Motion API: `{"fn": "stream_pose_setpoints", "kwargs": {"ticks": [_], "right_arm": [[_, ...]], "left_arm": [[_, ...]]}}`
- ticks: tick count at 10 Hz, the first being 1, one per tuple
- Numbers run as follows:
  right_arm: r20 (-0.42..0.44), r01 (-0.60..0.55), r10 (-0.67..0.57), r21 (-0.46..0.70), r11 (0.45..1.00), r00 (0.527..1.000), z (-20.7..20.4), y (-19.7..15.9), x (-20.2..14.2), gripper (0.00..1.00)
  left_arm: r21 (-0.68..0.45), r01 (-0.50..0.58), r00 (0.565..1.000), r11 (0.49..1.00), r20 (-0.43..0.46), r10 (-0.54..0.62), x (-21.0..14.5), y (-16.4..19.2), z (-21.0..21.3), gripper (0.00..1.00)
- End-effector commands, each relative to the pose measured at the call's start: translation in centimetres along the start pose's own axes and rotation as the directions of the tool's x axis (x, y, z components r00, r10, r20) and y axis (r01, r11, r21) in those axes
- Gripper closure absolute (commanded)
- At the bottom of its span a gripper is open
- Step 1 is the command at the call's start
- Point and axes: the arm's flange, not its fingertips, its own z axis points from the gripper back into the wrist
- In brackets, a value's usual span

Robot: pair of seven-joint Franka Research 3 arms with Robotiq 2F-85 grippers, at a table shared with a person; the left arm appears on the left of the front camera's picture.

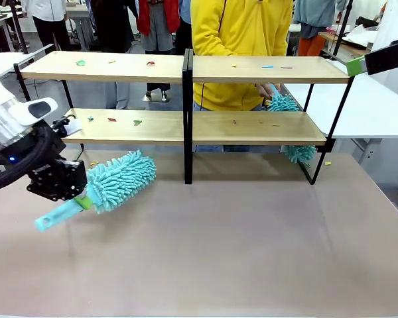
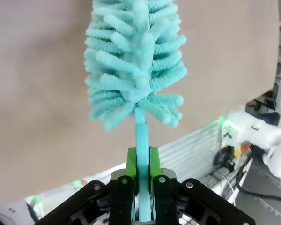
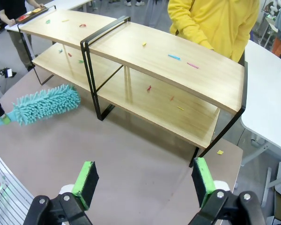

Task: Clean the shelves.
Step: Clean a randomly selected level of the Shelf with the Duster.

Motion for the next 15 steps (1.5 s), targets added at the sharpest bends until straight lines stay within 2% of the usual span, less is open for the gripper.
{"fn": "stream_pose_setpoints", "kwargs": {"ticks": [1,4,6,7,10,12,15], "right_arm": [[-0.001,0.000,0.000,0.006,1.000,1.000,0.0,-0.1,0.0,0.00],[-0.001,0.000,0.000,0.006,1.000,1.000,0.0,-0.1,0.0,0.00],[-0.001,0.000,0.000,0.006,1.000,1.000,0.0,-0.1,0.0,0.00],[-0.001,0.000,0.000,0.006,1.000,1.000,0.0,-0.1,0.0,0.00],[-0.001,0.000,0.000,0.006,1.000,1.000,0.0,-0.1,0.0,0.00],[-0.001,0.000,0.000,0.006,1.000,1.000,0.0,-0.1,0.0,0.00],[-0.001,0.000,0.000,0.006,1.000,1.000,0.0,-0.1,0.0,0.00]], "left_arm": [[0.064,-0.050,0.997,0.997,0.066,0.045,0.9,-0.8,-2.5,1.00],[0.111,-0.142,0.982,0.984,0.141,0.126,4.1,-1.7,-5.7,1.00],[0.130,-0.229,0.942,0.965,0.279,0.186,6.1,-1.8,-8.0,1.00],[0.137,-0.235,0.928,0.962,0.325,0.181,6.9,-1.9,-8.9,1.00],[0.172,-0.221,0.914,0.960,0.379,0.143,8.3,-1.6,-10.2,1.00],[0.174,-0.227,0.923,0.958,0.351,0.155,8.9,-1.2,-10.6,1.00],[0.187,-0.368,0.879,0.911,0.390,0.275,8.0,-1.1,-9.8,1.00]]}}
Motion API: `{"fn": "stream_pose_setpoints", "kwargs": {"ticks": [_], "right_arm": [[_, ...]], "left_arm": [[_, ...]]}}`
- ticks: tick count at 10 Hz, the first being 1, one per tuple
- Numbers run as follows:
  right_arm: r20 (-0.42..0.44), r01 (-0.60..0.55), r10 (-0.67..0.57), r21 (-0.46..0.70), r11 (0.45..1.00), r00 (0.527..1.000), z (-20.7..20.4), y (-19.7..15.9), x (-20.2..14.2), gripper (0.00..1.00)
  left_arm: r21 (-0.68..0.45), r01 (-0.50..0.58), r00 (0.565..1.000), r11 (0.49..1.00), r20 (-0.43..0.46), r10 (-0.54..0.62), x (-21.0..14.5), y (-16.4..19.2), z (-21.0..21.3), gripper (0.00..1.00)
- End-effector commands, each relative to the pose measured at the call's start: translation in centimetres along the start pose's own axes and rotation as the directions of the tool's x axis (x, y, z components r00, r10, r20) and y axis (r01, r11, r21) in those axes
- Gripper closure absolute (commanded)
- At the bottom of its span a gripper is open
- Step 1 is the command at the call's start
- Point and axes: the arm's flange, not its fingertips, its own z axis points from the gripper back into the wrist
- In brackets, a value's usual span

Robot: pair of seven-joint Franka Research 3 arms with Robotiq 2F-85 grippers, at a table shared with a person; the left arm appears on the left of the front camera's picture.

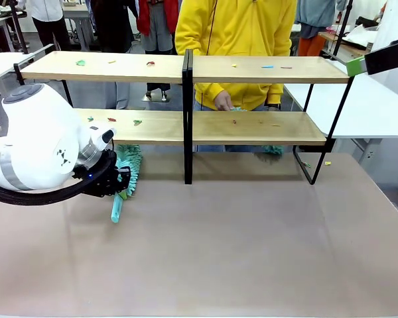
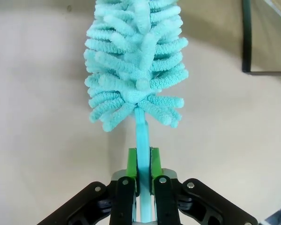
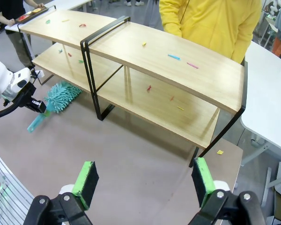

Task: Clean the shelves.
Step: Clean a randomly selected level of the Shelf with the Duster.

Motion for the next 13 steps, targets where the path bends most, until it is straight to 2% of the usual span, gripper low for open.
{"fn": "stream_pose_setpoints", "kwargs": {"ticks": [1,2,4,6,8,9,11,13], "right_arm": [[-0.001,0.000,0.000,0.006,1.000,1.000,0.0,-0.1,0.0,0.00],[-0.001,0.000,0.000,0.006,1.000,1.000,0.0,-0.1,0.0,0.00],[-0.001,0.000,0.000,0.006,1.000,1.000,0.0,-0.1,0.0,0.00],[-0.001,0.000,0.000,0.006,1.000,1.000,0.0,-0.1,0.0,0.00],[-0.001,0.000,0.000,0.006,1.000,1.000,0.0,-0.1,0.0,0.00],[-0.001,0.000,0.000,0.006,1.000,1.000,0.0,-0.1,0.0,0.00],[-0.001,0.000,0.000,0.006,1.000,1.000,0.0,-0.1,0.0,0.00],[-0.001,0.000,0.000,0.006,1.000,1.000,0.0,-0.1,0.0,0.00]], "left_arm": [[0.055,-0.134,0.991,0.989,-0.019,0.135,-0.6,-0.3,1.5,1.00],[0.076,-0.189,0.981,0.979,-0.032,0.192,-0.7,0.1,1.7,1.00],[0.127,-0.302,0.953,0.945,0.000,0.304,0.0,1.1,1.7,1.00],[0.152,-0.496,0.868,0.855,0.078,0.490,0.3,2.7,3.5,1.00],[0.146,-0.575,0.816,0.805,0.181,0.550,-0.2,2.7,4.6,1.00],[0.121,-0.578,0.803,0.807,0.262,0.535,-0.3,2.7,4.6,1.00],[0.102,-0.510,0.837,0.854,0.285,0.467,-0.5,2.3,4.4,1.00],[0.085,-0.447,0.873,0.890,0.258,0.414,-0.6,2.2,4.4,1.00]]}}
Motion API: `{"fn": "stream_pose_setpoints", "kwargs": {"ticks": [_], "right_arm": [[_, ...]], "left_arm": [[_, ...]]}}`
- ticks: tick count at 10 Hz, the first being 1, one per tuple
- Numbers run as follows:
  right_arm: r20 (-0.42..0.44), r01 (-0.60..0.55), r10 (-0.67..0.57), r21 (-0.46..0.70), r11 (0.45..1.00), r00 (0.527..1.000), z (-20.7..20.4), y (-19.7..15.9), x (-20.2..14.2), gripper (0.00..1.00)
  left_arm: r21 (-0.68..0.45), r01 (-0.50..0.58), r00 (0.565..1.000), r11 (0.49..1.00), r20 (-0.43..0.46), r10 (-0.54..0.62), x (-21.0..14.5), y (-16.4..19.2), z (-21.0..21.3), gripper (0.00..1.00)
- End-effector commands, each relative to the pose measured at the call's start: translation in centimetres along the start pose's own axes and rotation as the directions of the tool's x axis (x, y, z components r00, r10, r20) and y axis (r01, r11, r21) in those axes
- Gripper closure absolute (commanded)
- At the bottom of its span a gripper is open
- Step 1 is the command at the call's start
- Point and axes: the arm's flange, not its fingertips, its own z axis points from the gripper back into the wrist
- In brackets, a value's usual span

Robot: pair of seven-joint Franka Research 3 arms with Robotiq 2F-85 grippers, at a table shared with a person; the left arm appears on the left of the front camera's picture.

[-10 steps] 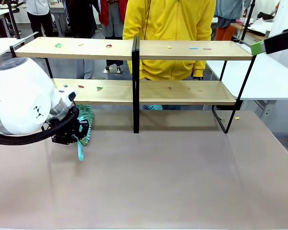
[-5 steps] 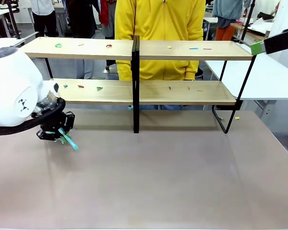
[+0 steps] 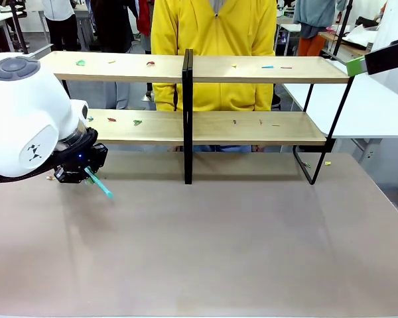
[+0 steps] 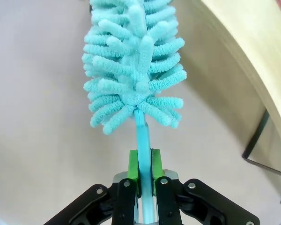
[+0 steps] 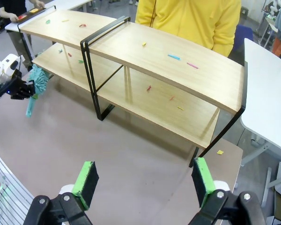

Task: Clean the shelves.
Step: Clean a randomly selected level of the Shelf with the Duster.

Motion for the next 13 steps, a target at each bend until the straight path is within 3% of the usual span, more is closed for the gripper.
{"fn": "stream_pose_setpoints", "kwargs": {"ticks": [1,2,4,6,7,8,9,10,11,12,13], "right_arm": [[-0.001,0.000,0.000,0.006,1.000,1.000,0.0,-0.1,0.0,0.00],[-0.001,0.000,0.000,0.006,1.000,1.000,0.0,-0.1,0.0,0.00],[-0.001,0.000,0.000,0.006,1.000,1.000,0.0,-0.1,0.0,0.00],[-0.001,0.000,0.000,0.006,1.000,1.000,0.0,-0.1,0.0,0.00],[-0.001,0.000,0.000,0.006,1.000,1.000,0.0,-0.1,0.0,0.00],[-0.001,0.000,0.000,0.006,1.000,1.000,0.0,-0.1,0.0,0.00],[-0.001,0.000,0.000,0.006,1.000,1.000,0.0,-0.1,0.0,0.00],[-0.001,0.000,0.000,0.006,1.000,1.000,0.0,-0.1,0.0,0.00],[-0.001,0.000,0.000,0.006,1.000,1.000,0.0,-0.1,0.0,0.00],[-0.001,0.000,0.000,0.006,1.000,1.000,0.0,-0.1,0.0,0.00],[-0.001,0.000,0.000,0.006,1.000,1.000,0.0,-0.1,0.0,0.00]], "left_arm": [[-0.051,0.064,0.998,0.997,-0.026,-0.065,-1.3,2.0,-0.6,1.00],[-0.061,0.086,0.994,0.994,-0.058,-0.089,-1.4,2.1,-0.4,1.00],[-0.111,0.204,0.947,0.973,-0.229,-0.225,-1.8,2.8,0.4,1.00],[-0.224,0.371,0.802,0.901,-0.412,-0.433,-2.0,5.0,2.8,1.00],[-0.308,0.468,0.692,0.828,-0.455,-0.560,-2.0,6.5,4.5,1.00],[-0.428,0.539,0.564,0.725,-0.457,-0.688,-1.8,8.6,6.5,1.00],[-0.587,0.564,0.406,0.581,-0.415,-0.814,-1.0,11.5,9.1,1.00],[-0.693,0.575,0.220,0.434,-0.380,-0.898,-0.1,14.3,11.2,1.00],[-0.786,0.571,0.024,0.236,-0.271,-0.962,0.8,17.4,12.9,1.00],[-0.842,0.533,-0.032,0.082,-0.117,-0.993,2.1,20.9,14.7,1.00],[-0.837,0.546,0.047,0.016,0.012,-0.999,3.5,24.5,16.7,1.00]]}}
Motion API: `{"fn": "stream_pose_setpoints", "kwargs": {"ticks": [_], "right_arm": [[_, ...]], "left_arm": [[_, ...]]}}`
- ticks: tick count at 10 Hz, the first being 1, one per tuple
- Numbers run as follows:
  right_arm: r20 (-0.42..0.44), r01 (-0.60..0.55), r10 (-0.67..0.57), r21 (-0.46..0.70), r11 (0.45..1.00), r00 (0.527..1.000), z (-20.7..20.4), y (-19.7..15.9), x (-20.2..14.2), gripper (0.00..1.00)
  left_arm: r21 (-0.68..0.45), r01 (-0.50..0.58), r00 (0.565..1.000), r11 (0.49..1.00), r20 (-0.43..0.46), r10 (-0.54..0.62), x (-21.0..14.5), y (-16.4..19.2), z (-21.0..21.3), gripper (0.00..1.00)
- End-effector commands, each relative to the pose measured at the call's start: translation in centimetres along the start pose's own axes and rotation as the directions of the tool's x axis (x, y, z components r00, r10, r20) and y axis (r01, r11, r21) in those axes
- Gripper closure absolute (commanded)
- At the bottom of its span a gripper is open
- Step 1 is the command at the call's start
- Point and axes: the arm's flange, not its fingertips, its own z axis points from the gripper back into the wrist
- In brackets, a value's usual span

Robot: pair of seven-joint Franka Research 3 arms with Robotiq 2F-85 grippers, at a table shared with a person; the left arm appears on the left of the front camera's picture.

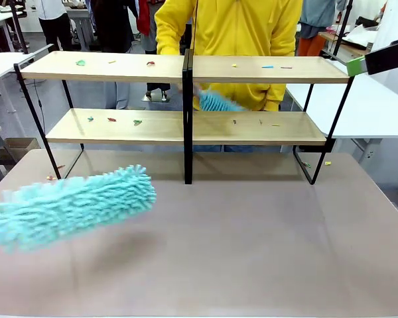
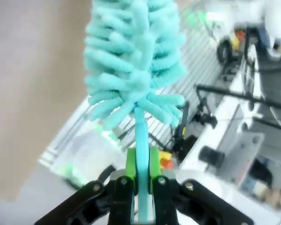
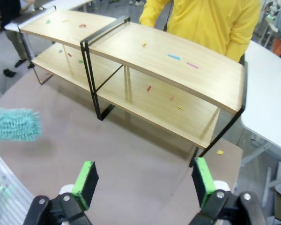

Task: Clean the shelves.
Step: Clean a randomly selected level of the Shelf with the Duster.

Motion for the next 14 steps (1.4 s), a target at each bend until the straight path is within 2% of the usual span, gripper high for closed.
{"fn": "stream_pose_setpoints", "kwargs": {"ticks": [1,2,3,5,6,7,9,10,11,14], "right_arm": [[-0.001,0.000,0.000,0.006,1.000,1.000,0.0,-0.1,0.0,0.00],[-0.001,0.000,0.000,0.006,1.000,1.000,0.0,-0.1,0.0,0.00],[-0.001,0.000,0.000,0.006,1.000,1.000,0.0,-0.1,0.0,0.00],[-0.001,0.000,0.000,0.006,1.000,1.000,0.0,-0.1,0.0,0.00],[-0.001,0.000,0.000,0.006,1.000,1.000,0.0,-0.1,0.0,0.00],[-0.001,0.000,0.000,0.006,1.000,1.000,0.0,-0.1,0.0,0.00],[-0.001,0.000,0.000,0.006,1.000,1.000,0.0,-0.1,0.0,0.00],[-0.001,0.000,0.000,0.006,1.000,1.000,0.0,-0.1,0.0,0.00],[-0.001,0.000,0.000,0.006,1.000,1.000,0.0,-0.1,0.0,0.00],[-0.001,0.000,0.000,0.006,1.000,1.000,0.0,-0.1,0.0,0.00]], "left_arm": [[-0.039,0.274,0.941,0.961,0.217,-0.259,-7.2,0.7,3.6,1.00],[-0.016,0.273,0.896,0.962,0.367,-0.249,-9.7,0.3,5.5,1.00],[0.012,0.195,0.847,0.981,0.502,-0.174,-11.5,-0.1,7.7,1.00],[0.017,0.071,0.747,0.997,0.662,-0.064,-15.1,-1.1,13.3,1.00],[0.027,0.041,0.729,0.999,0.683,-0.048,-16.7,-1.8,16.5,1.00],[-0.003,0.025,0.732,1.000,0.681,-0.017,-18.0,-2.4,19.6,1.00],[-0.002,-0.180,0.746,0.984,0.652,0.138,-18.8,-2.0,24.3,1.00],[-0.097,-0.257,0.734,0.961,0.628,0.260,-18.7,-1.0,24.9,1.00],[0.031,-0.099,0.727,0.995,0.685,0.051,-18.4,-2.3,22.4,1.00],[0.031,-0.099,0.727,0.995,0.685,0.051,-18.4,-2.3,22.4,1.00]]}}
